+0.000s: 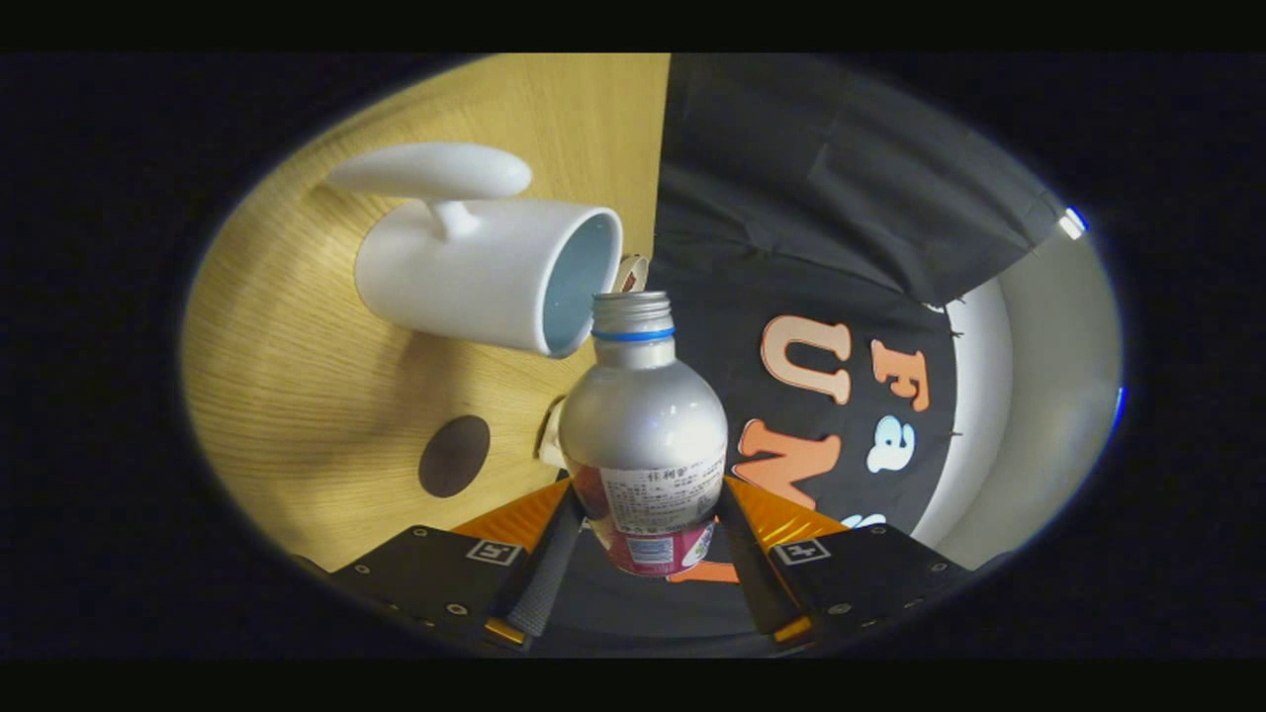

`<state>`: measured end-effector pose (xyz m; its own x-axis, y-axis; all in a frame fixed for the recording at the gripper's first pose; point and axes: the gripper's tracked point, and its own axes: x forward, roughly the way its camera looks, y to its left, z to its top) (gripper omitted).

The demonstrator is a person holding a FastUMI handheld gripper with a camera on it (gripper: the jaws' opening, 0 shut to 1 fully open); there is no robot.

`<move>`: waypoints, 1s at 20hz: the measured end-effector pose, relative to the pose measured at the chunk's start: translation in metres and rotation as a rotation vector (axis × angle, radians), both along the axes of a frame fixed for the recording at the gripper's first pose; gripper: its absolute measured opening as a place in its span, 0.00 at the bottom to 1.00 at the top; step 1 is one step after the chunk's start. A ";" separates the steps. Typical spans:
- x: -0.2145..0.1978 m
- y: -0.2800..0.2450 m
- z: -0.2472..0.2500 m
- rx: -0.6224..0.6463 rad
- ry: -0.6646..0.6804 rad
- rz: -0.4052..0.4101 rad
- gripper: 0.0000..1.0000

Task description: Take the bottle from table, then pour the juice into the cup, finally place the bottle on the coaster

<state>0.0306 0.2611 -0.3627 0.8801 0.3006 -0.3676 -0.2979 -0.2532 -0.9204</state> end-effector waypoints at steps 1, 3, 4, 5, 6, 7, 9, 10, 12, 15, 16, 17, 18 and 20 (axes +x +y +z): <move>-0.002 -0.002 -0.002 0.039 0.032 -0.030 0.77; -0.002 0.000 -0.004 0.131 0.098 -0.080 0.77; -0.001 0.001 0.000 0.179 0.111 -0.098 0.77; 0.000 0.000 0.002 0.228 0.132 -0.126 0.77; 0.005 -0.001 0.004 0.278 0.155 -0.152 0.77; 0.007 -0.001 0.005 0.323 0.179 -0.177 0.77; 0.011 -0.002 0.014 0.411 0.209 -0.224 0.77; 0.012 -0.002 0.016 0.456 0.229 -0.246 0.77; 0.017 -0.006 0.020 0.544 0.273 -0.305 0.77; 0.022 -0.008 0.023 0.698 0.351 -0.380 0.77; 0.024 -0.006 0.025 0.764 0.377 -0.389 0.78; 0.025 -0.003 0.028 0.823 0.401 -0.396 0.77; 0.027 -0.006 0.030 0.869 0.419 -0.416 0.77; 0.031 -0.007 0.033 0.949 0.455 -0.447 0.78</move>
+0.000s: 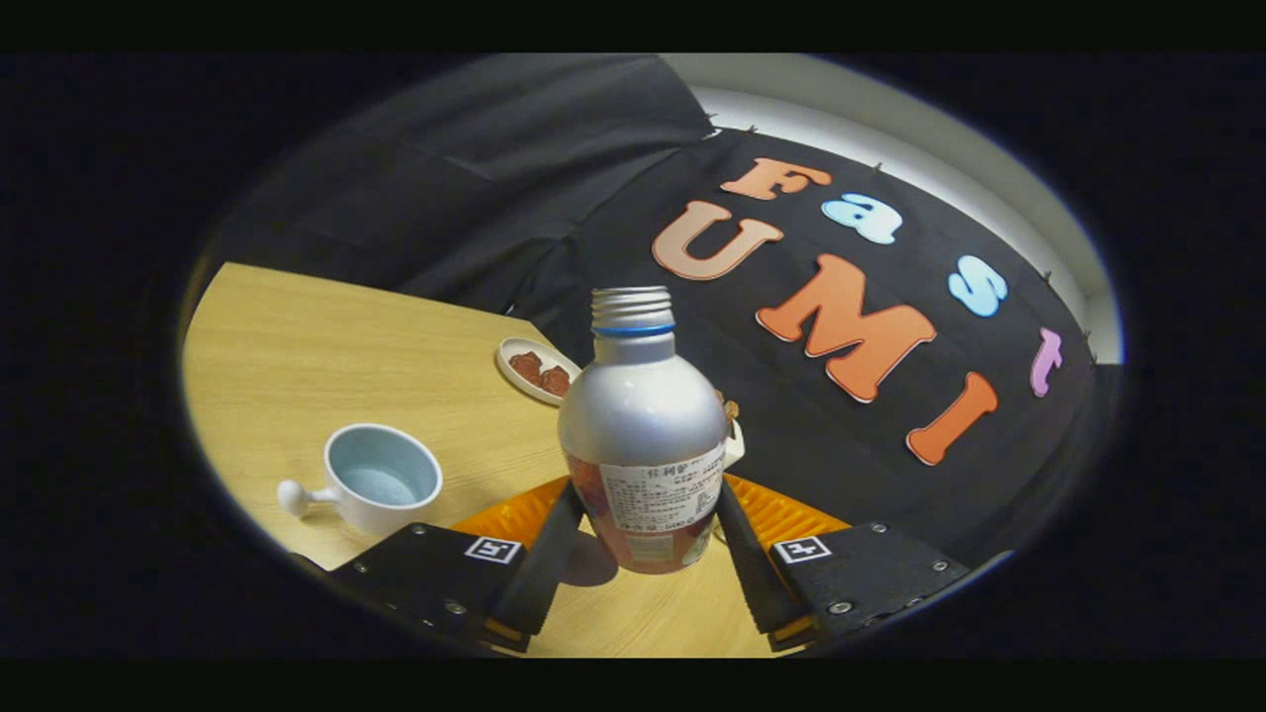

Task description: Take the bottle from table, then pour the juice into the cup, finally place the bottle on the coaster

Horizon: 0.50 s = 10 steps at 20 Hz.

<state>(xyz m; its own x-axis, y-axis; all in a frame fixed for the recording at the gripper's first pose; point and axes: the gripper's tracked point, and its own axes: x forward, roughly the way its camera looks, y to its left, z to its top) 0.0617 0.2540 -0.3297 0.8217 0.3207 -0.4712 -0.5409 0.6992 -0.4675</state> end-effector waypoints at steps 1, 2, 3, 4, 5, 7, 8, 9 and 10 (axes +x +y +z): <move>0.002 -0.002 0.001 0.036 0.016 -0.018 0.78; 0.004 -0.004 0.002 0.074 0.029 -0.038 0.78; 0.006 -0.006 0.000 0.117 0.050 -0.058 0.78; 0.007 -0.007 -0.002 0.165 0.067 -0.077 0.77; 0.008 -0.008 -0.004 0.214 0.088 -0.090 0.77; 0.010 -0.010 -0.013 0.305 0.152 -0.130 0.78; 0.011 -0.012 -0.019 0.339 0.183 -0.151 0.78; 0.012 -0.015 -0.025 0.362 0.204 -0.174 0.78; 0.013 -0.016 -0.028 0.374 0.221 -0.185 0.78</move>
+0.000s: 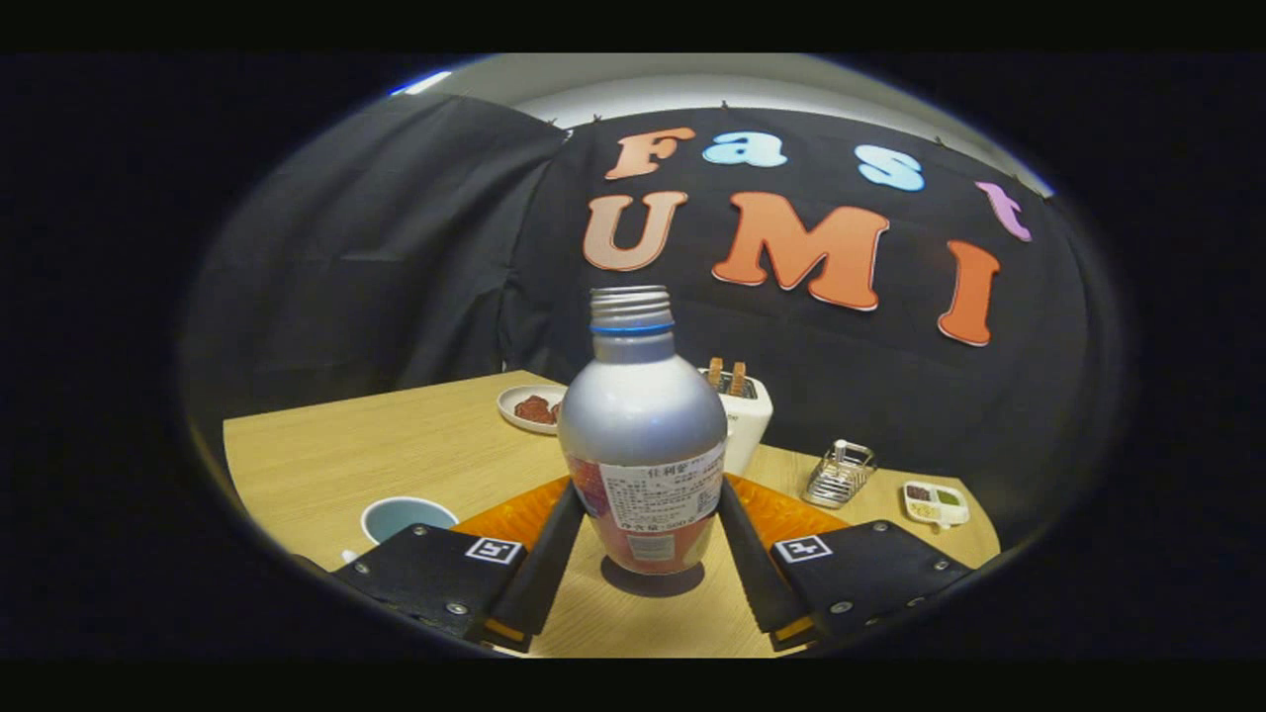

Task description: Take the bottle from table, then pour the juice into the cup, finally place the bottle on the coaster

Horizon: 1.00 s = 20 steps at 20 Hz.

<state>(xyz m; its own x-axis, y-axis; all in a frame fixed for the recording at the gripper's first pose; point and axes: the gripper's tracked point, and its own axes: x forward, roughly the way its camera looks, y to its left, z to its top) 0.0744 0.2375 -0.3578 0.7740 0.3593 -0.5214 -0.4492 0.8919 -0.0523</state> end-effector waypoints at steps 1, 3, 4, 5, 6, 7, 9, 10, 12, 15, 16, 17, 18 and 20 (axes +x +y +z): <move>-0.001 0.001 -0.004 0.007 0.012 -0.001 0.78; 0.000 0.001 -0.011 0.016 0.016 -0.004 0.77; 0.001 0.001 -0.015 0.026 0.025 -0.005 0.77; -0.001 0.001 -0.021 0.035 0.041 -0.007 0.78; -0.003 0.000 -0.027 0.039 0.051 -0.013 0.78; -0.003 -0.001 -0.032 0.034 0.060 -0.018 0.78; -0.001 -0.007 -0.040 0.029 0.067 -0.033 0.78; -0.003 -0.010 -0.047 0.035 0.079 -0.037 0.78; -0.002 -0.014 -0.056 0.024 0.086 -0.048 0.78; 0.001 -0.018 -0.064 0.016 0.096 -0.058 0.78; 0.002 -0.021 -0.067 0.016 0.098 -0.066 0.78; 0.001 -0.021 -0.070 0.016 0.107 -0.066 0.78; 0.001 -0.018 -0.071 0.017 0.108 -0.060 0.77; 0.002 -0.019 -0.075 0.011 0.105 -0.063 0.78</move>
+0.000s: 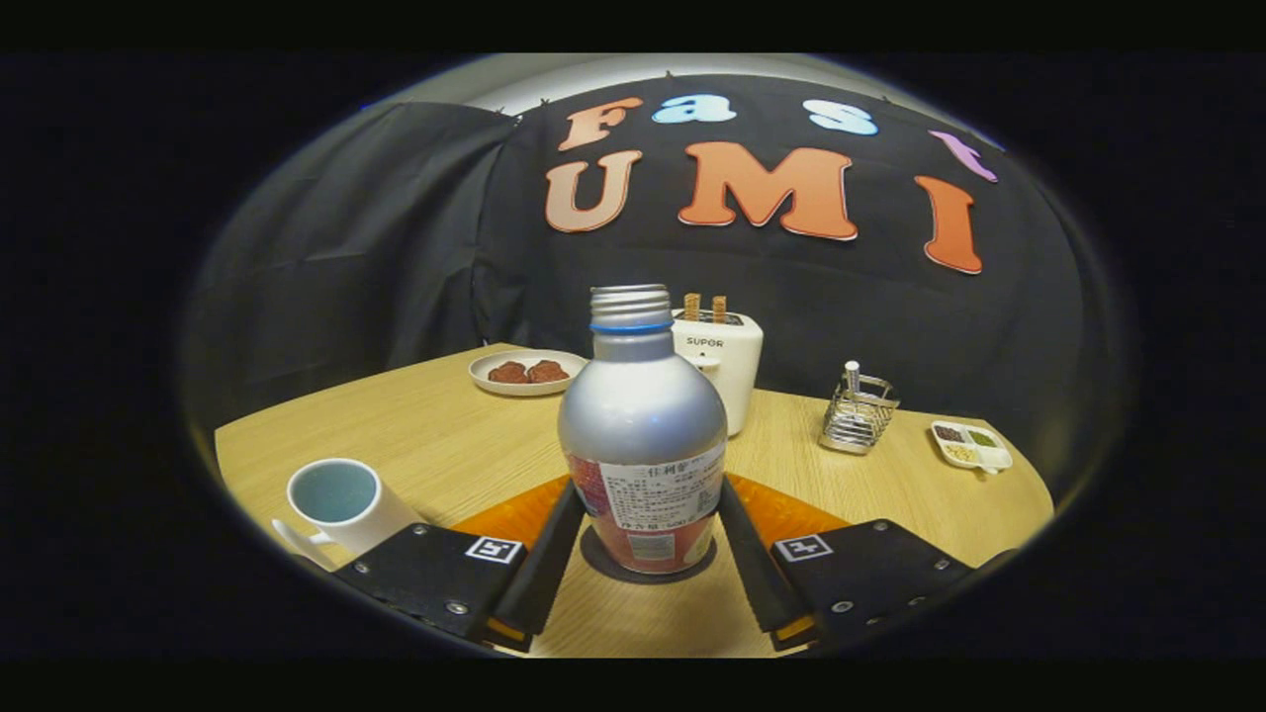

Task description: Take the bottle from table, then pour the juice into the cup, finally place the bottle on the coaster

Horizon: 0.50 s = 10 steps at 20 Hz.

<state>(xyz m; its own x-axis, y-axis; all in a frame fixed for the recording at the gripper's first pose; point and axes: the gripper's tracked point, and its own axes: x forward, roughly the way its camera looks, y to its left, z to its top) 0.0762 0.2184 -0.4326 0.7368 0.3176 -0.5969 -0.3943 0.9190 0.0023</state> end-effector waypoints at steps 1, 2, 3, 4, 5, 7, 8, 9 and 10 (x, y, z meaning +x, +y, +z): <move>0.000 -0.001 -0.004 0.006 0.008 -0.003 0.78; 0.000 -0.002 -0.006 0.014 0.017 -0.006 0.77; 0.001 -0.003 -0.008 0.021 0.021 -0.013 0.77; 0.002 -0.003 -0.010 0.030 0.026 -0.022 0.78; 0.002 -0.004 -0.013 0.039 0.035 -0.028 0.78; 0.000 -0.004 -0.017 0.061 0.050 -0.032 0.78; 0.002 -0.004 -0.015 0.074 0.048 -0.038 0.78; 0.002 -0.006 -0.017 0.078 0.053 -0.042 0.78; 0.004 -0.005 -0.017 0.088 0.050 -0.047 0.78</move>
<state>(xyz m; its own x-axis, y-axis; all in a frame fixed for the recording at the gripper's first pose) 0.0803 0.2130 -0.4496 0.7220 0.3363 -0.6047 -0.3480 0.9318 0.1027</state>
